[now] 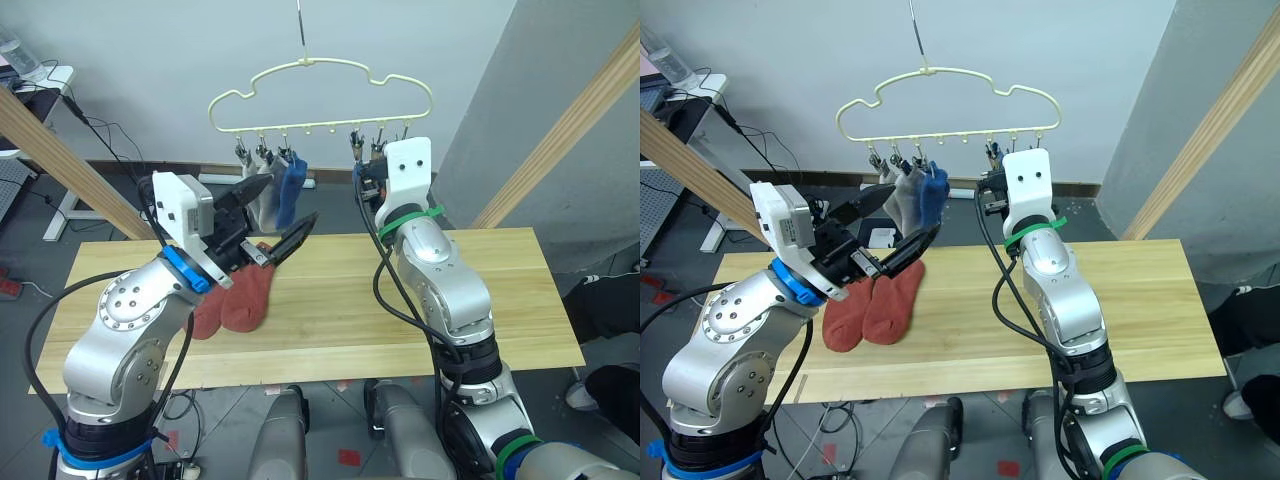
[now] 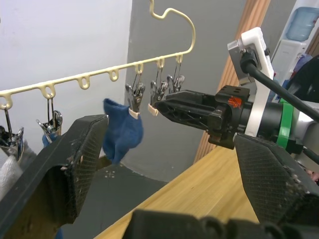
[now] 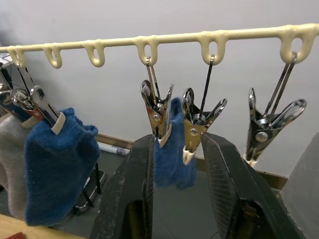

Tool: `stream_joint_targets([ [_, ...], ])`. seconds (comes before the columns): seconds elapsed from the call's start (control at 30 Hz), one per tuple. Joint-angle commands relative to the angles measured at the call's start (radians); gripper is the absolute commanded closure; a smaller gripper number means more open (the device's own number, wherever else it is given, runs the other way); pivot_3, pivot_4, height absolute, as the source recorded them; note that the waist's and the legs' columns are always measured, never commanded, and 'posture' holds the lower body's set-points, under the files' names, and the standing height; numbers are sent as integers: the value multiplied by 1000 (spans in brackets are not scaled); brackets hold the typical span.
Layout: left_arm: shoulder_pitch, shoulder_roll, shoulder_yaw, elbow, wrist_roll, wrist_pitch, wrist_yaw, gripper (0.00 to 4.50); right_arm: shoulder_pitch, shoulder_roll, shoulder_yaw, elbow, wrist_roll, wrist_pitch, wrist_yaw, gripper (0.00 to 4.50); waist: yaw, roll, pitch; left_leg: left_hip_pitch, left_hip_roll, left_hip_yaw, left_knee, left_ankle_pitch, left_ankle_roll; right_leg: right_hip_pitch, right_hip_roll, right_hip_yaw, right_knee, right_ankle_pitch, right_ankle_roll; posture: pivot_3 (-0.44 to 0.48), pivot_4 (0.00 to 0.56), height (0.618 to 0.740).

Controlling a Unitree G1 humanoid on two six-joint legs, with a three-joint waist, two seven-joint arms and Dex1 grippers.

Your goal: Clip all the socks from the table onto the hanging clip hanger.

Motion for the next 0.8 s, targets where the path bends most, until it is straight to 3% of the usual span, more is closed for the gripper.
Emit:
stream_joint_targets([
  [0.03,-4,-6,8,-16,4,-25,3,0,-41,26,-12,7,-14,-44,-11,2994,0,0,0,0,0,0,0,0,0,0,0,0,0,0,0,32,323,740],
  [0.8,-4,-21,-1,-10,25,-31,-1,0,-99,62,-74,93,-63,-66,-47,2994,0,0,0,0,0,0,1,0,0,0,-1,0,1,1,-2,29,323,740],
])
